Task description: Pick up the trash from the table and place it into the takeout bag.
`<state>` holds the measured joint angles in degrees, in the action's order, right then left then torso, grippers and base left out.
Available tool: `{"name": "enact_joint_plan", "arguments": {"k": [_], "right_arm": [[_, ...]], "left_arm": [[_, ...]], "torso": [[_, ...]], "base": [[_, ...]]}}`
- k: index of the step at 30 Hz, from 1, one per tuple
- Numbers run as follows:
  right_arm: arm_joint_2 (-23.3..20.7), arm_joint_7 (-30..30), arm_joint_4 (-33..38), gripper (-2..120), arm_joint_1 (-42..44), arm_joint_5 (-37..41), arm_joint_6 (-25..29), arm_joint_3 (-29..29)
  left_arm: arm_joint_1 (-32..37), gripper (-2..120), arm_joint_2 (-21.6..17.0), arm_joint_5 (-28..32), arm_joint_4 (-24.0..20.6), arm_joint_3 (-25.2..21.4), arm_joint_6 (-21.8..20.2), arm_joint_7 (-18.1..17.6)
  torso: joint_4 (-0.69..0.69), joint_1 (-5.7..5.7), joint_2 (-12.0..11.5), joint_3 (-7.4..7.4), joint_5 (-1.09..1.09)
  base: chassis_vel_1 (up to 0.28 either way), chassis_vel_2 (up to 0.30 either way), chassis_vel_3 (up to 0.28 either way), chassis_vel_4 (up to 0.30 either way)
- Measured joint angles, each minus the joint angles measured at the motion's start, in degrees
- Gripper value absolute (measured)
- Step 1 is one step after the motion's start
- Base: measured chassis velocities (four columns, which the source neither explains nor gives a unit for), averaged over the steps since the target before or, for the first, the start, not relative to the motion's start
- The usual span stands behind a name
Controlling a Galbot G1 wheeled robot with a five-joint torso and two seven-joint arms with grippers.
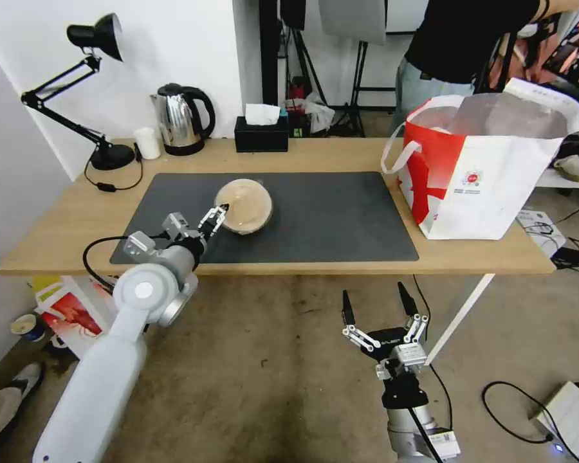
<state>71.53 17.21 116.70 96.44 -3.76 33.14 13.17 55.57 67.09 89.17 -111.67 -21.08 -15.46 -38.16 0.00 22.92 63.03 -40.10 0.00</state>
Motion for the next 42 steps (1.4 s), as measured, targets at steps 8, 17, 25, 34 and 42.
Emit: {"name": "enact_joint_plan", "arguments": {"k": [8,17,25,34,42], "right_arm": [[0.00,0.00,0.00,100,0.00,0.00,0.00,0.00],[0.00,0.00,0.00,100,0.00,0.00,0.00,0.00],[0.00,0.00,0.00,100,0.00,0.00,0.00,0.00],[0.00,0.00,0.00,100,0.00,0.00,0.00,0.00],[0.00,0.00,0.00,100,0.00,0.00,0.00,0.00]], "left_arm": [[-1.61,100,0.05,0.51,0.65,1.04,-0.07,-0.87],[-3.68,100,0.45,0.37,2.30,2.92,-0.26,-2.64],[-4.86,100,0.62,0.13,3.45,4.00,-0.28,-3.74],[-6.02,100,0.90,0.01,4.76,4.72,-0.28,-3.85],[-7.43,100,1.88,-0.37,6.31,5.74,-0.28,-3.87]], "torso": [[0.00,0.00,0.00,0.00,0.00],[0.00,0.00,0.00,0.00,0.00],[0.00,0.00,0.00,0.00,0.00],[0.00,0.00,0.00,0.00,-0.01],[0.00,0.00,0.00,0.00,0.00]], "base": [[0.000,0.000,0.000,0.000],[0.000,0.000,0.000,0.000],[0.000,0.000,0.000,0.000],[0.000,0.000,0.000,0.000],[0.000,0.000,0.000,0.000]]}}
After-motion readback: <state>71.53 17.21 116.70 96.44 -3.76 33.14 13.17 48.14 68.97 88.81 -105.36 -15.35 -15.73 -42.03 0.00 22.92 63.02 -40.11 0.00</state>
